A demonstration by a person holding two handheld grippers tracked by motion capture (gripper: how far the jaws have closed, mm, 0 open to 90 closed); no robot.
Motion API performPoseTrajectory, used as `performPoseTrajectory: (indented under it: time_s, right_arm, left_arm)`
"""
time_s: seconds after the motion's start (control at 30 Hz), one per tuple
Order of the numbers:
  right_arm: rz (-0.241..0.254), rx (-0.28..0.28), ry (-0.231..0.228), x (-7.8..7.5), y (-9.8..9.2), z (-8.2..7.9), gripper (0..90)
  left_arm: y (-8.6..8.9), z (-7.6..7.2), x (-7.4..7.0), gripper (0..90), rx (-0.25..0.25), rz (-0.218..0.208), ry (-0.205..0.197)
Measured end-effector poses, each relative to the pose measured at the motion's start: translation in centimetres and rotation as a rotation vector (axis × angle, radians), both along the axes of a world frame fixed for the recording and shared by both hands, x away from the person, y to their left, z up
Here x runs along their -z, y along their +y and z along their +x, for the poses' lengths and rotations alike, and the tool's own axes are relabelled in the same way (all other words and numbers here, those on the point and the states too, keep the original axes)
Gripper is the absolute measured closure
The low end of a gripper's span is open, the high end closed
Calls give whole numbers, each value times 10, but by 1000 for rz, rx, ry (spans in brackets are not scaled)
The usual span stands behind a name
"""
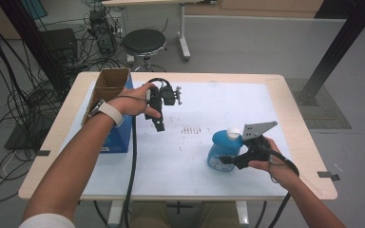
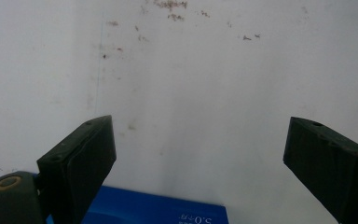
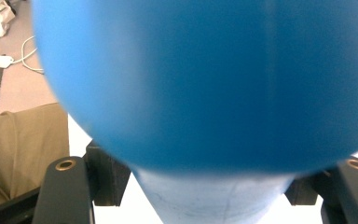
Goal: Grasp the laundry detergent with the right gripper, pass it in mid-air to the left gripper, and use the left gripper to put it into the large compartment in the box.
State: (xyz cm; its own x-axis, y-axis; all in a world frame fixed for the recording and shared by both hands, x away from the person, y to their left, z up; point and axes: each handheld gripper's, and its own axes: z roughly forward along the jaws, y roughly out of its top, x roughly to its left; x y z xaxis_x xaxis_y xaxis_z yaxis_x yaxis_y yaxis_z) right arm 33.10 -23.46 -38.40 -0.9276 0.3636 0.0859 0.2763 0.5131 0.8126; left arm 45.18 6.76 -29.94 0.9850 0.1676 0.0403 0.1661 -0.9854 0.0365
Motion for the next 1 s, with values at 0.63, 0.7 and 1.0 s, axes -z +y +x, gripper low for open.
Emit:
performPoseTrajectory:
  time_s: [0.63,0.7,1.0]
  right_arm:
    - [2,1,-2,3,0,0,321]
    - [3,0,-4,3,0,0,323]
    - [7,3,-9,4,0,0,332]
  left_arm:
    - [0,0,1,96,1,2,1]
    - [0,0,1,96,1,1,1]
    - [0,0,1,96,-2,0,2]
